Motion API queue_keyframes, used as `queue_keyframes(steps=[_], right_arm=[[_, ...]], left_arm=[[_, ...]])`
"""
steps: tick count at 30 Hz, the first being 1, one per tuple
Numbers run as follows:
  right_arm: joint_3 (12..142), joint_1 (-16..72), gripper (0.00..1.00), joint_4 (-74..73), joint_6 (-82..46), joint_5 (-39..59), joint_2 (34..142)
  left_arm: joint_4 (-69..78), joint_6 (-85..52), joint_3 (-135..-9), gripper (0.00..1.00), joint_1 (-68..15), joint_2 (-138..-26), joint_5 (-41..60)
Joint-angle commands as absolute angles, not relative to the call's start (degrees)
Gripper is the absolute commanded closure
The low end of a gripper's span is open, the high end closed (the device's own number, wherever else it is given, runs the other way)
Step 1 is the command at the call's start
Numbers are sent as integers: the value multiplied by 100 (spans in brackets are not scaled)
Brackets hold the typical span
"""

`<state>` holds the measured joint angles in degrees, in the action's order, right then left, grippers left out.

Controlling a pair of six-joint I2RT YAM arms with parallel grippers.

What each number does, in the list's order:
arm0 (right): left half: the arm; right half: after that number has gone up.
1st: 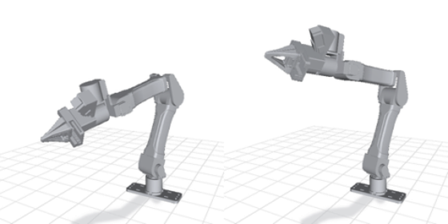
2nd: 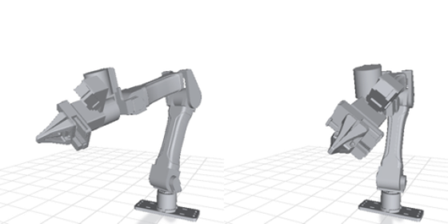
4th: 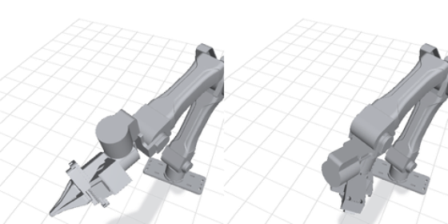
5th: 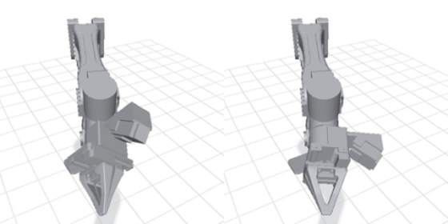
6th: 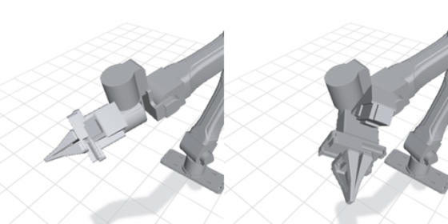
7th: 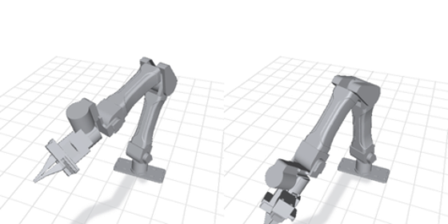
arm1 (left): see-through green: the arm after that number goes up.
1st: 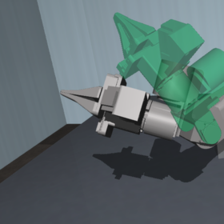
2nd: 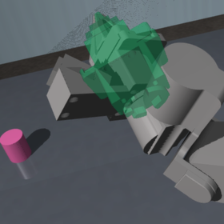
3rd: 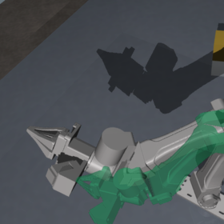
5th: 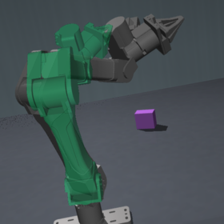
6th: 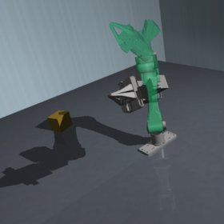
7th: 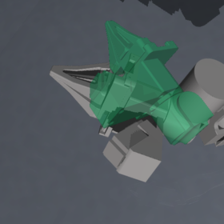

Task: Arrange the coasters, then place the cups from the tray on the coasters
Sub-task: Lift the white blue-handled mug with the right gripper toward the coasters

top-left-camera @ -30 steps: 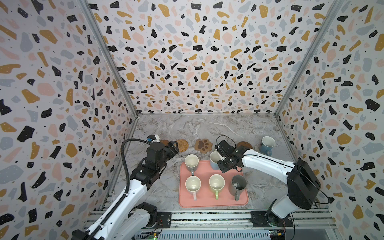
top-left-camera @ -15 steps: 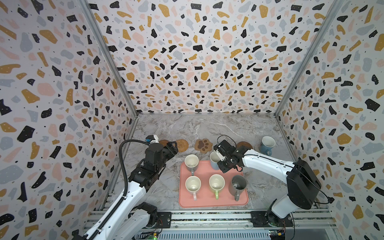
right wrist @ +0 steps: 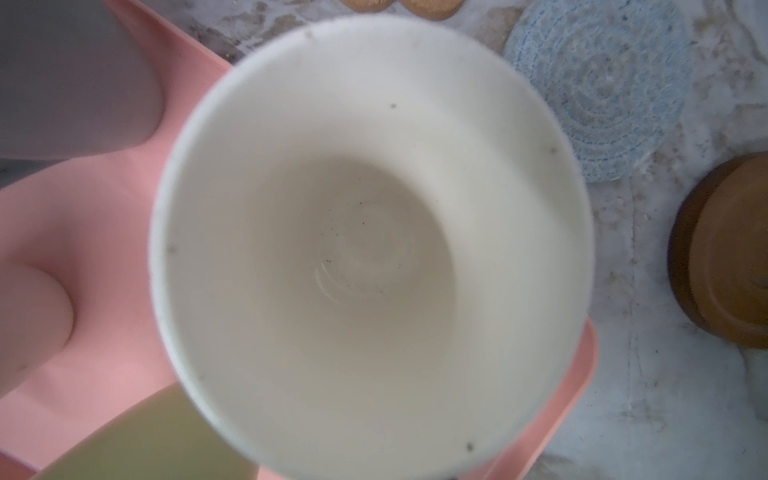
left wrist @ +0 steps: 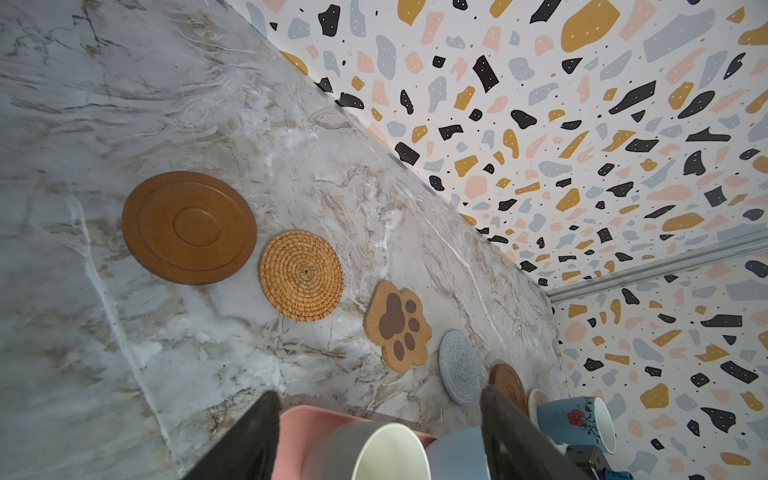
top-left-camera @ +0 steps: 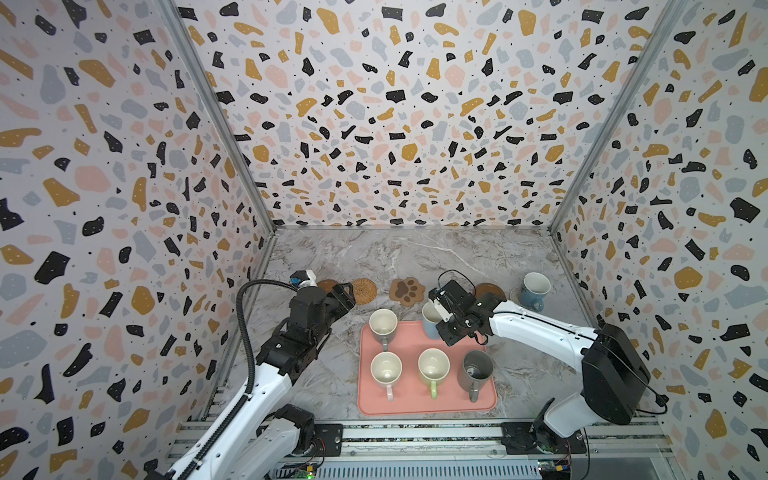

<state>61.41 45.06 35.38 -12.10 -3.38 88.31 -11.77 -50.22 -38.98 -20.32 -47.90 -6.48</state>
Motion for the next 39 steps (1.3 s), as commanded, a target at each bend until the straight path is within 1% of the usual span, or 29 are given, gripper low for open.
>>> queue_keyframes(steps=[1,9,26,33,39], right_arm=[[6135,4484,86,3483,-1237,-486,8598],[6195,4482,89,3507,-1246,-521,8563],[6433,4385,91,3498,-1318,-753,8163],[6487,4123,91,3425,-1362,-870,8038],[6478,3626,91,3334,-1367,-995,7998]], left_arm=[[-1067,-5019,-3836,23,-2012,-4766,-659],[-1046,-5021,-3826,23,-2012,-4799,-637],[-1091,-5019,-3807,23,-2011,-4710,-686],[-1106,-5018,-3792,23,-2006,-4683,-686],[-1117,-5019,-3788,23,-2013,-4659,-670]])
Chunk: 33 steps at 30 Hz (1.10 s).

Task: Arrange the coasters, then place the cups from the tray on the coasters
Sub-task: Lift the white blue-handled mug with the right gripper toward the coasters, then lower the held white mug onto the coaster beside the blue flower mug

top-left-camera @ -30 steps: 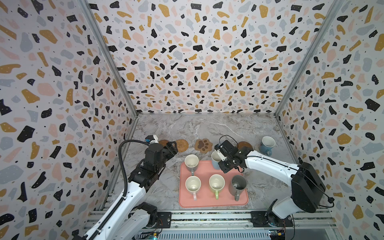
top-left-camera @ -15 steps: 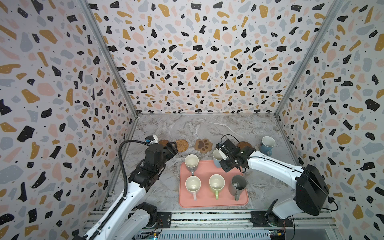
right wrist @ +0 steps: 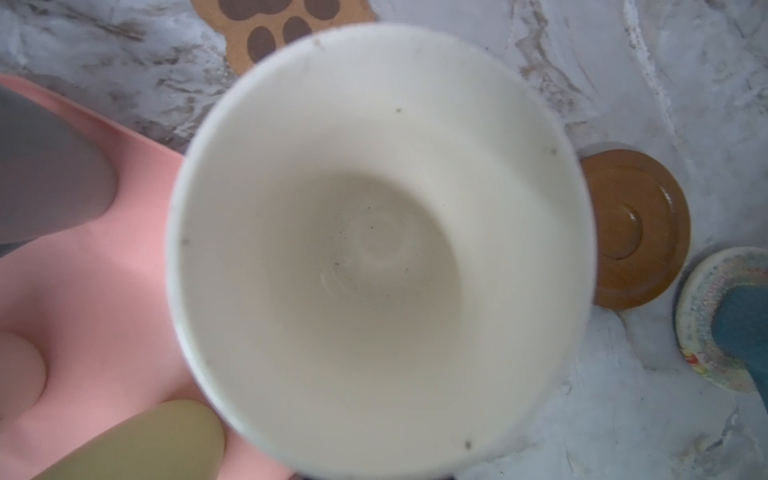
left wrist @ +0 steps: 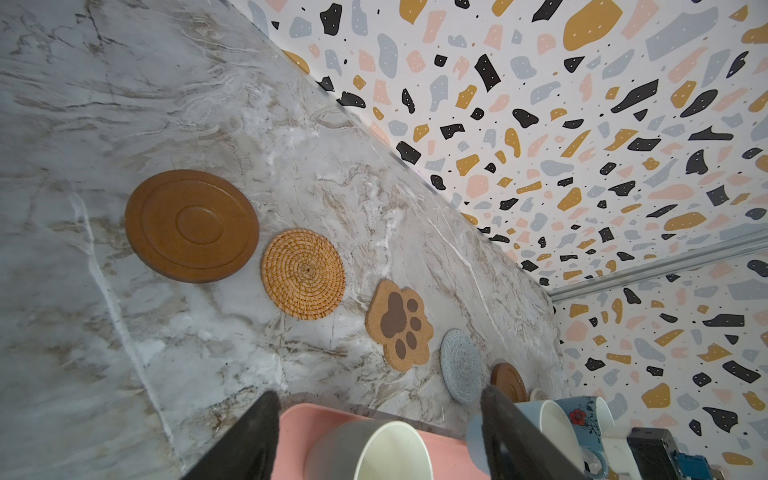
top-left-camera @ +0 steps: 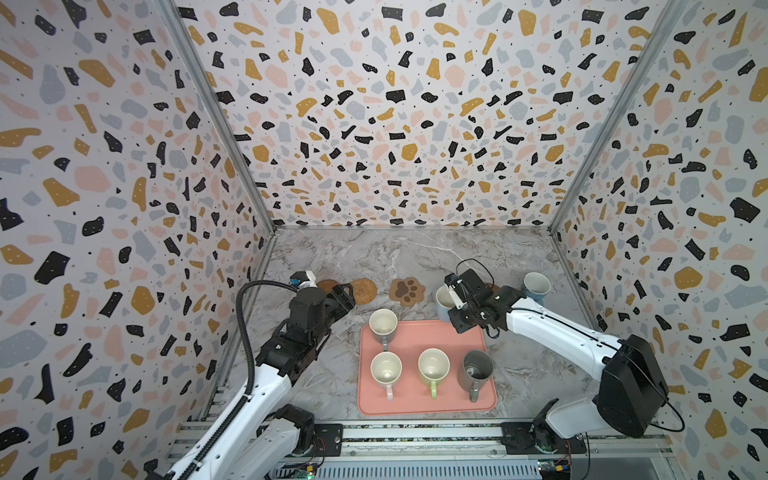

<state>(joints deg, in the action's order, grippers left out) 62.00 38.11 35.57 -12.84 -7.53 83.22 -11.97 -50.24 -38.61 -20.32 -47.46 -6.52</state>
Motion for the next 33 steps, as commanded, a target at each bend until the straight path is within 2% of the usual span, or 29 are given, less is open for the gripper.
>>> queue_keyframes(steps=[1,11,19,33], right_arm=[[6467,3531,91,3303,-1354,-1020,7987],[6387,2421,91,2786,-1258,-1040,7910],[6398,1760,91,2425,-1038,-967,8255],[6382,1417,91,2198,-835,-815,8757]], left_arm=[[-1116,-5019,-3790,23,-2013,-4658,-677],[-1116,-5019,-3759,23,-2006,-4620,-668],[-1160,-5019,-3759,23,-2006,-4597,-676],[-1167,-5019,-3802,23,-2010,-4622,-670]])
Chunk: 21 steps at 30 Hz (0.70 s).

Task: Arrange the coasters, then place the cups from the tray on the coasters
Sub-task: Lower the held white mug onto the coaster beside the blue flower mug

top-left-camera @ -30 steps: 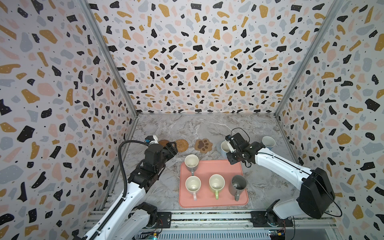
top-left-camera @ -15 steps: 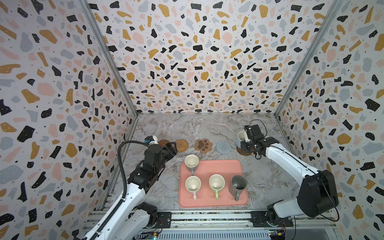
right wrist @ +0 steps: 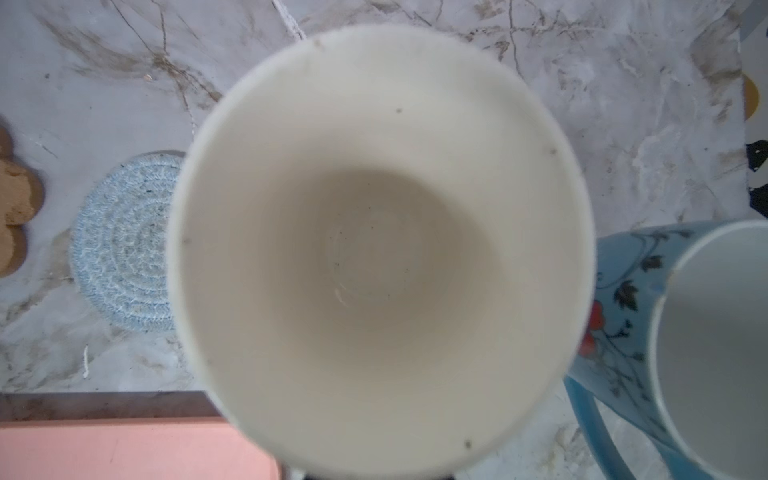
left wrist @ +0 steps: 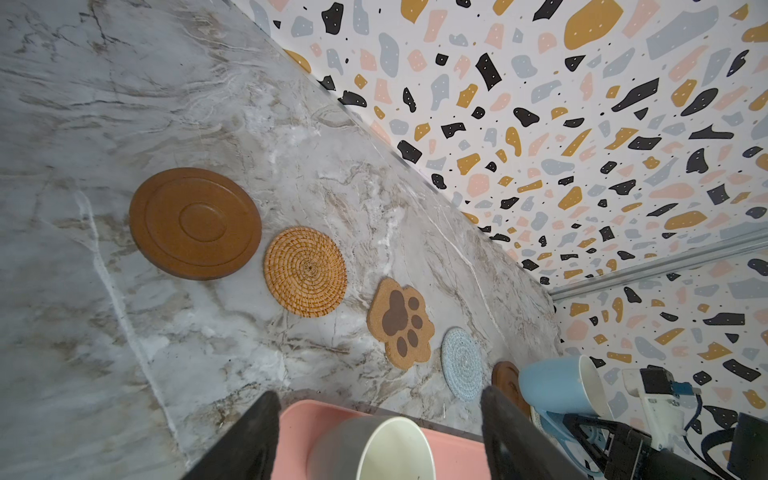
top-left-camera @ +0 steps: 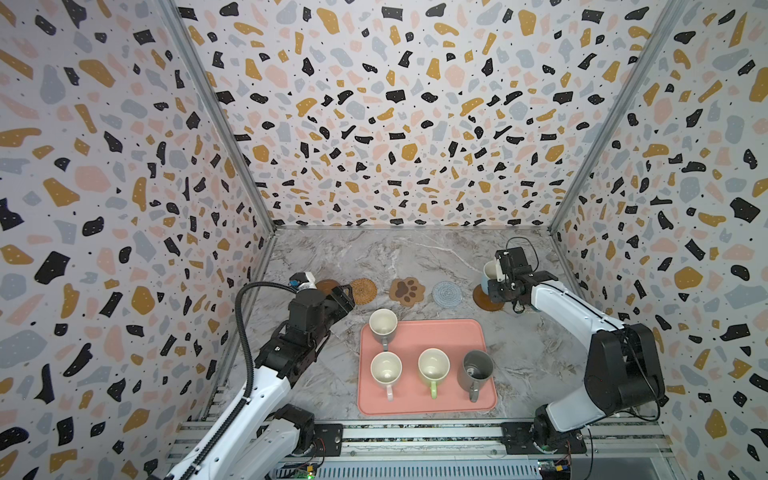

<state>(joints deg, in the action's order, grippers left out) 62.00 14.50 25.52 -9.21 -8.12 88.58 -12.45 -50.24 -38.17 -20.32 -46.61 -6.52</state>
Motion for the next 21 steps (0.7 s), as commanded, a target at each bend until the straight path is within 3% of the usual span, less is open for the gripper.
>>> queue_keyframes(steps=[1,21], right_arm=[[6367,1415,91,2189,-824,-803,8767],[6310,1301,91,2272,-638,-636,8873]], left_arm=[[-1167,-5019,-3797,23,-2013,-4623,-667],[-1195,-5019,-3753,23,-2009,-4544,-681]])
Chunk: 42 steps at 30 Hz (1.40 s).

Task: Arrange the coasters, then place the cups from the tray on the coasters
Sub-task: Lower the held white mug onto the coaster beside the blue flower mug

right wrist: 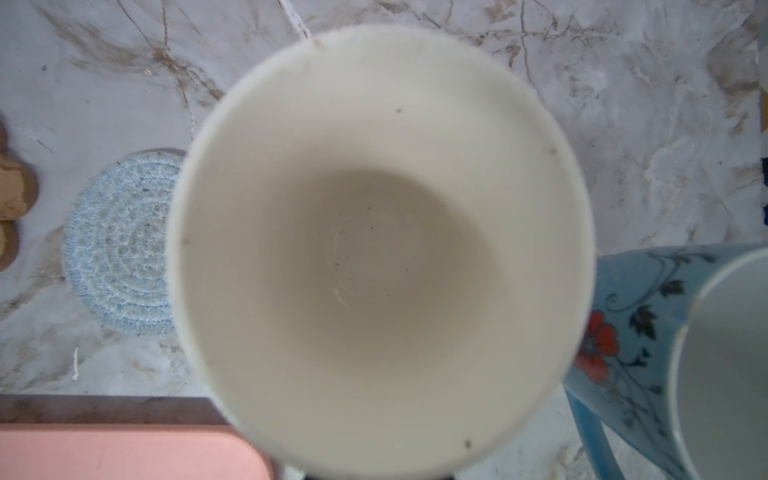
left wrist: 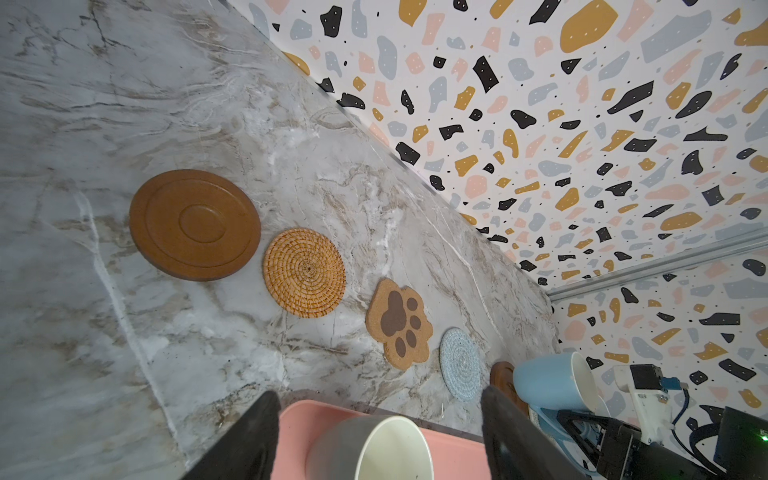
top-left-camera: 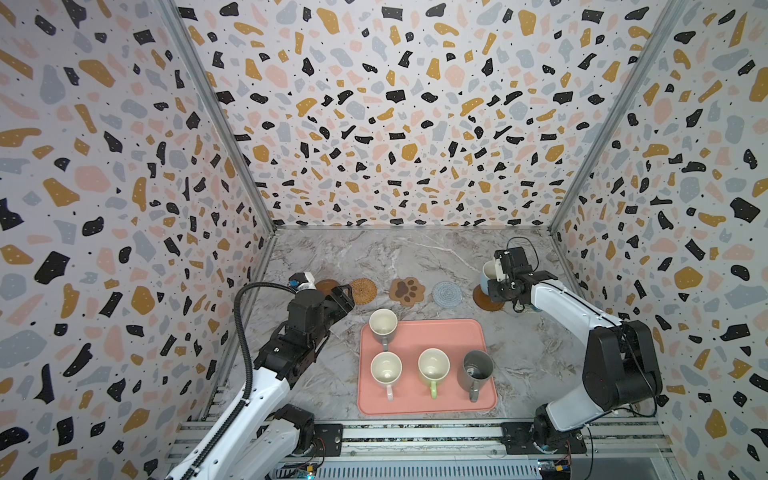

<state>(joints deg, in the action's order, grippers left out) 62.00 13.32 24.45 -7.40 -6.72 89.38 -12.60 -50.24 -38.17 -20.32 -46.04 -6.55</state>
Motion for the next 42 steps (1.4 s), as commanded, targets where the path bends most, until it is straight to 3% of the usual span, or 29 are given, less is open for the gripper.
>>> queue_keyframes(steps=[1,42], right_arm=[[6311,1298,91,2292,-620,-612,8884],[6271,1204,91,2584,-290,-409,8962]], left_arm=[[-1195,-5018,-3746,23,-2010,-4542,-685],[-1186,-5210,-3734,23,-2012,-4518,-678]])
